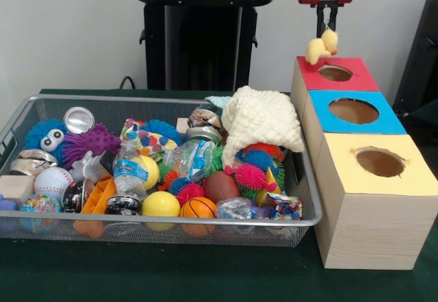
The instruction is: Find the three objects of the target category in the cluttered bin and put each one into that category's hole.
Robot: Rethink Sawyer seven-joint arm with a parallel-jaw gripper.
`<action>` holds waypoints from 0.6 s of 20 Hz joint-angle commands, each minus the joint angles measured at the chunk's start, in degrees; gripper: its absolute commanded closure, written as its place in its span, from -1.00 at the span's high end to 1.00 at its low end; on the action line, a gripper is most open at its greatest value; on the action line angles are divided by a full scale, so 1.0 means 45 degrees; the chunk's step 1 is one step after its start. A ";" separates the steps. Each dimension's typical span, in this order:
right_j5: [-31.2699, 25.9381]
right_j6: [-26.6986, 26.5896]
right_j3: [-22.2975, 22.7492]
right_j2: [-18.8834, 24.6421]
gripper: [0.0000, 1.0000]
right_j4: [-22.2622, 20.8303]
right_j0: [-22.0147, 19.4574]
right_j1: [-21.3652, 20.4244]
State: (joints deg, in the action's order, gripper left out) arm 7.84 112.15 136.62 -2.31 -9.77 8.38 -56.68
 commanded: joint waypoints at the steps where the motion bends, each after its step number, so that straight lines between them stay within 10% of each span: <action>1: -0.1707 0.0873 -0.0160 -0.0101 -1.00 -0.0285 0.0229 -0.0216; 12: -0.1422 0.1654 -0.0360 0.0274 -1.00 0.0379 0.0671 0.0137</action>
State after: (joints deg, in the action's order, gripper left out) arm 6.67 112.15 136.66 -2.65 -9.77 10.95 -57.15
